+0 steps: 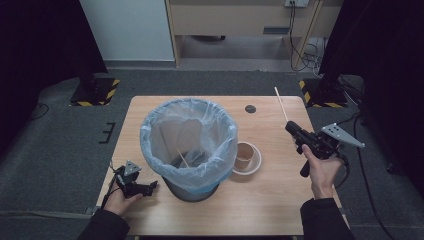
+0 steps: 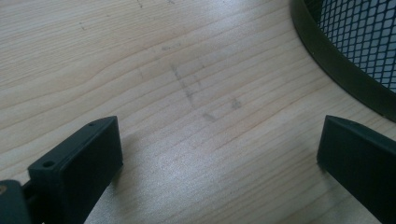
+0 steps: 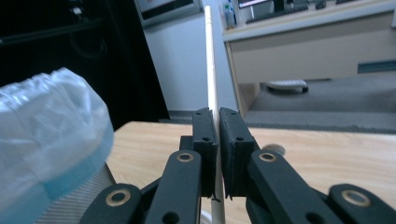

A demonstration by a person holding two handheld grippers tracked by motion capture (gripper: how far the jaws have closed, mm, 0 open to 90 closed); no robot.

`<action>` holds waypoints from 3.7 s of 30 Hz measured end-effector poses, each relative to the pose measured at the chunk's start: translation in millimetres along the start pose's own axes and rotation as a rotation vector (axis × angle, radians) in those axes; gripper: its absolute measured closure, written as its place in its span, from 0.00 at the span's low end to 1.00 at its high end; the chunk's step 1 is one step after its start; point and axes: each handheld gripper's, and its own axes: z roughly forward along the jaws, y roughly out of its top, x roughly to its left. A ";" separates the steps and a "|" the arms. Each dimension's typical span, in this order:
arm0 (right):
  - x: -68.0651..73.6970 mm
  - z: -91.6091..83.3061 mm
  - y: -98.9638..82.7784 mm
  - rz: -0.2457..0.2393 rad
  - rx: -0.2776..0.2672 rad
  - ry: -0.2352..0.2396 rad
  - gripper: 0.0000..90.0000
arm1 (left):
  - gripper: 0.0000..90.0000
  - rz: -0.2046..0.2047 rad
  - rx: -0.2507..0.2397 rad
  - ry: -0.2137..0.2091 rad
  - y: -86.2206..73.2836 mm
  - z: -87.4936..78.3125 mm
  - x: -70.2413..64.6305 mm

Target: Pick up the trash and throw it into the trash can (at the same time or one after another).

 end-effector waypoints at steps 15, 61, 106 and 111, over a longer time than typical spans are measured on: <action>28.3 -5.3 23.3 -0.030 -0.088 0.102 0.95 | 0.00 0.000 0.000 0.000 0.0 0.0 0.0; 144.4 42.5 79.1 -0.127 -0.166 0.400 0.95 | 0.00 0.003 0.000 -0.003 0.2 0.2 0.3; 182.5 87.7 62.5 -0.125 -0.081 0.456 0.81 | 0.00 0.004 0.001 -0.004 0.4 0.3 0.4; 177.3 83.0 68.2 -0.123 -0.114 0.439 0.76 | 0.00 0.004 0.000 -0.004 0.4 0.4 0.4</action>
